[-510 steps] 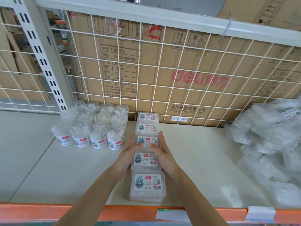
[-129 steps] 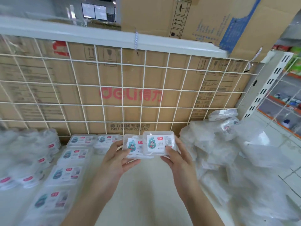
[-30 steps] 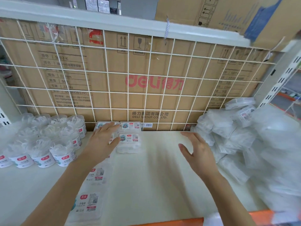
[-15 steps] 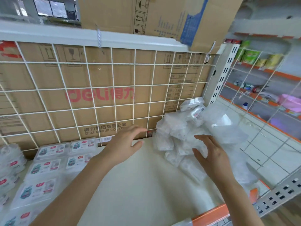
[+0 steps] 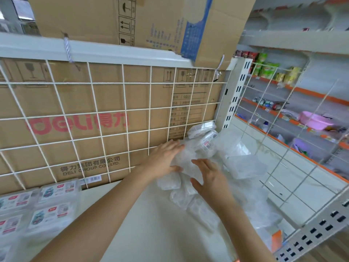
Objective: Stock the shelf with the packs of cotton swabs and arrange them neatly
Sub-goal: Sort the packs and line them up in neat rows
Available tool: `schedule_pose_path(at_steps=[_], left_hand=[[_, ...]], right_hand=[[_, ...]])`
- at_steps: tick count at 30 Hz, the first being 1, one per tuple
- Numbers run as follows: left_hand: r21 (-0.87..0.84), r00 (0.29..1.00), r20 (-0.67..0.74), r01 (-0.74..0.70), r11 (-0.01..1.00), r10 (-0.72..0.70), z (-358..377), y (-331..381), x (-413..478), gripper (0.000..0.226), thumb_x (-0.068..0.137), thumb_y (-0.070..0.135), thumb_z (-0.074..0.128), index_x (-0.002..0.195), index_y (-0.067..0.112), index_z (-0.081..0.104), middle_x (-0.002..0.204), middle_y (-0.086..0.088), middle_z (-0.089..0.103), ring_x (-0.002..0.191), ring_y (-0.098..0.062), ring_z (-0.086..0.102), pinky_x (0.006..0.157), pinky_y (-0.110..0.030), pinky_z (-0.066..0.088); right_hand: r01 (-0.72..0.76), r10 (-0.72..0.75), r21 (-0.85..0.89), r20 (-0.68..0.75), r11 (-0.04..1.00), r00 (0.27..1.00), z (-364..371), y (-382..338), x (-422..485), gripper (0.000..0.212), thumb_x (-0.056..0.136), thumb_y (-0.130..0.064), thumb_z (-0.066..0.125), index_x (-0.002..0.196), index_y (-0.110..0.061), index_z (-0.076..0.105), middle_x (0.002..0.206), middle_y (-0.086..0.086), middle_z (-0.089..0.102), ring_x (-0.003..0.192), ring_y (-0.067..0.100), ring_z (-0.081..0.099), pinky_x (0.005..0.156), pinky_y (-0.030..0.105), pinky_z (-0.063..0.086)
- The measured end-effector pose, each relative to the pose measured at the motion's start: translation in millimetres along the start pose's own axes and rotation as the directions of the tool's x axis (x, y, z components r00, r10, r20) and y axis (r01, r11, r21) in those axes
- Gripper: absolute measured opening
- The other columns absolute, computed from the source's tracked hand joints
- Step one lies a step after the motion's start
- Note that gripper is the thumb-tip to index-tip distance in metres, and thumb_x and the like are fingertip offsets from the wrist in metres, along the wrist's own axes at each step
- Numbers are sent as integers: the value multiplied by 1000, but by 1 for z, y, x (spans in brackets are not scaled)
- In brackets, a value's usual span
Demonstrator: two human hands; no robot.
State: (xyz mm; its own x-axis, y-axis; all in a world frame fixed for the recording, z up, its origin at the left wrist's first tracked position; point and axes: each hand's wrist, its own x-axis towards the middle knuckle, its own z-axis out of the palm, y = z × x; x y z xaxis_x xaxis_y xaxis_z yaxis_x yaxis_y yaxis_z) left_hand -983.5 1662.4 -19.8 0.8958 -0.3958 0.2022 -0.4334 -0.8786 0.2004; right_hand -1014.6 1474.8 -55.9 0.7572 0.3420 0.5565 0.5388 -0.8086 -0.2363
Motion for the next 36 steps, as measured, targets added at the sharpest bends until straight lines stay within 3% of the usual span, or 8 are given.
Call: schedule_pose_path(at_steps=[7, 10, 16, 19, 23, 28, 33, 36], left_hand=[[-98, 992, -88, -100, 990, 91, 9, -15, 5, 67, 86, 39, 63, 143, 17, 36, 153, -2, 29, 143, -17, 22, 113, -20, 9], [-174, 976, -187, -141, 975, 108, 11, -20, 0, 56, 88, 41, 53, 133, 9, 51, 138, -11, 50, 131, -25, 44, 110, -27, 26], [-449, 913, -392, -79, 890, -117, -5, -22, -22, 46, 89, 44, 51, 126, 17, 58, 121, 5, 62, 107, -2, 56, 86, 0, 35], [-650, 868, -402, -47, 759, -291, -15, -21, -36, 27, 91, 29, 59, 117, 27, 56, 111, 8, 65, 99, -2, 64, 79, -9, 46], [-789, 826, -397, -83, 609, -401, -29, -25, -53, 25, 88, 25, 56, 110, 14, 61, 100, 6, 71, 95, -5, 66, 79, -16, 50], [-967, 767, -228, -107, 230, -600, -44, -17, -76, 16, 96, 10, 48, 102, 10, 63, 86, 2, 73, 83, -13, 70, 69, -19, 55], [-996, 667, -32, -87, -35, -745, -53, -20, -105, 20, 95, 18, 51, 107, 4, 60, 99, -11, 71, 87, -21, 71, 72, -27, 58], [-989, 634, 41, -83, -121, -772, -57, -20, -125, 18, 97, 16, 47, 105, 4, 58, 102, -15, 69, 83, -22, 71, 68, -27, 59]], right_hand=[[-16, 10, -102, -57, 995, 998, 11, 0, 9, 57, 41, -21, 93, 88, -17, 60, 87, -2, 62, 73, 22, 63, 61, 28, 51], [-21, 8, -176, -75, 984, 997, 13, -1, 10, 60, 36, -29, 94, 86, -19, 60, 85, -3, 61, 69, 21, 62, 59, 30, 49], [-55, 20, -224, -158, 973, 987, 16, -4, 14, 54, 37, -22, 92, 83, -18, 64, 80, -2, 60, 64, 22, 61, 58, 31, 49], [-46, 10, -170, -206, 984, 979, 14, -5, 13, 45, 46, -15, 89, 85, -15, 67, 82, 0, 63, 66, 23, 62, 58, 30, 49], [6, -26, -71, -285, 997, 958, 3, -7, 14, 31, 64, -13, 80, 92, -12, 69, 86, 0, 67, 71, 23, 63, 58, 23, 44], [-4, 57, 150, -350, 989, 935, -14, -20, 19, 31, 77, -34, 57, 94, -10, 68, 82, -2, 66, 78, 9, 53, 67, 10, 36], [-201, 400, 683, -144, 702, 905, -24, -49, 20, 26, 77, -45, 59, 85, -21, 62, 71, -11, 63, 69, 5, 61, 64, 15, 47], [-247, 489, 859, -4, 448, 872, -21, -67, 18, 10, 85, -22, 64, 91, -14, 64, 80, -4, 68, 75, 13, 66, 64, 28, 53]])
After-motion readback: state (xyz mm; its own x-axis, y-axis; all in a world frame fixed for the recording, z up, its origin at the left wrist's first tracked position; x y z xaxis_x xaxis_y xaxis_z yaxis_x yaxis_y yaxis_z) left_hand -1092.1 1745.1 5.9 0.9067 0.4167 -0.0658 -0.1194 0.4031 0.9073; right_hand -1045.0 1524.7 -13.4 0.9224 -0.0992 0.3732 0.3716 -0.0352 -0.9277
